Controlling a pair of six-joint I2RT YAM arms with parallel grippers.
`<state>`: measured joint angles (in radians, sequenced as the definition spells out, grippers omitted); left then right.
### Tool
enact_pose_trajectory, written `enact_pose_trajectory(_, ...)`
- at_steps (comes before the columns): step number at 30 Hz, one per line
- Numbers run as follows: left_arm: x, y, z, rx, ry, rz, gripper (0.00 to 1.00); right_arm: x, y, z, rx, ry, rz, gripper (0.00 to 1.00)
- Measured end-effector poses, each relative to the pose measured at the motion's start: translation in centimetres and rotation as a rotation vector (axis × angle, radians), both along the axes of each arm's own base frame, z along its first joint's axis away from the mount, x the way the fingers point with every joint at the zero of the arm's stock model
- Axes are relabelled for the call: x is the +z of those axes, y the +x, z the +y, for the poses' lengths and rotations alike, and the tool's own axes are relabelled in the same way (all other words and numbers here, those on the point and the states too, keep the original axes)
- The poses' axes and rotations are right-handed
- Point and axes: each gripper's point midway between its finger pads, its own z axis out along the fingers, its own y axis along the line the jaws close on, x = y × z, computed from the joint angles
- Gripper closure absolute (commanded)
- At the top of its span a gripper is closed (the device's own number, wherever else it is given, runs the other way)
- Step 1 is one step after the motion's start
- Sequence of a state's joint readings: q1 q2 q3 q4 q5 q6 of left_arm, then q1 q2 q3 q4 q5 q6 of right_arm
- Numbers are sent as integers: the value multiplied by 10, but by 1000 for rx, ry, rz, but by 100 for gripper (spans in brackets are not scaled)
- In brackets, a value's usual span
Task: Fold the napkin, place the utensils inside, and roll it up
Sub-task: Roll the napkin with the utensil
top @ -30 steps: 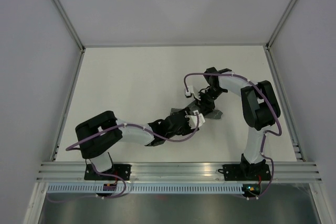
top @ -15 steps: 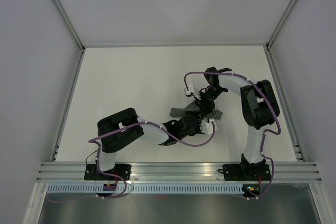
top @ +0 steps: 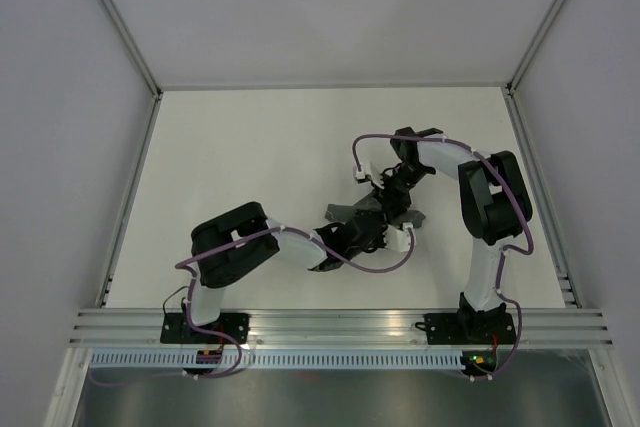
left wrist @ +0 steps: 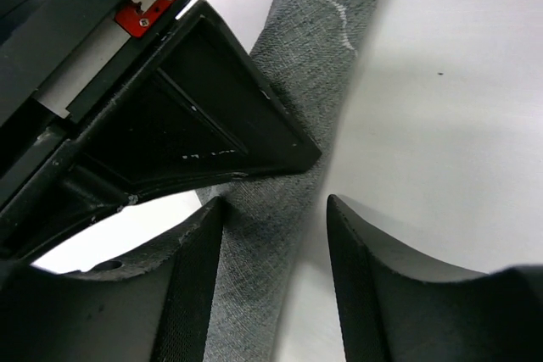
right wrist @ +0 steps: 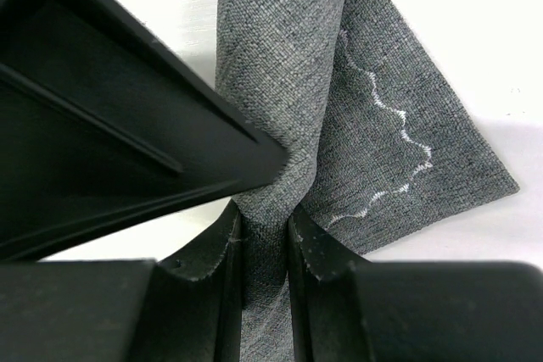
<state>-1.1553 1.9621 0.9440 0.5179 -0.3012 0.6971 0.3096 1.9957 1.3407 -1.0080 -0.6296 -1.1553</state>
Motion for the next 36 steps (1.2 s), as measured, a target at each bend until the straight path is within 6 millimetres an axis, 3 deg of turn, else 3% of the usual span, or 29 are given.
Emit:
enact_pose_trajectory(7, -1, 9, -2, -11, 11, 30, 64, 0, 0, -2, -8, 1, 8, 93)
enact_pose_trajectory(9, -2, 9, -2, -18, 18, 41, 77, 0, 0, -2, -10, 2, 9, 91)
enact_pose_trajectory(10, -2, 9, -3, -23, 21, 44, 85, 0, 0, -3, -12, 2, 10, 87)
enact_pose_trajectory(15, -2, 8, -6, -49, 41, 82, 98, 0, -1, -6, -26, -8, 23, 60)
enact_pose_trajectory(19, -2, 7, -10, -63, 34, 133, 98, 1, -5, -10, -42, -13, 55, 47)
enact_pose_trajectory(24, -2, 6, -14, -76, -2, 211, 98, 7, -2, -19, -67, -24, 75, 43)
enact_pose_trajectory(30, -2, 3, -14, -79, -31, 286, 98, 21, 19, -44, -144, -31, 58, 35)
enact_pose_trajectory(36, -2, -1, -15, -80, -42, 376, 98, 33, 35, -59, -217, -12, 31, 35)
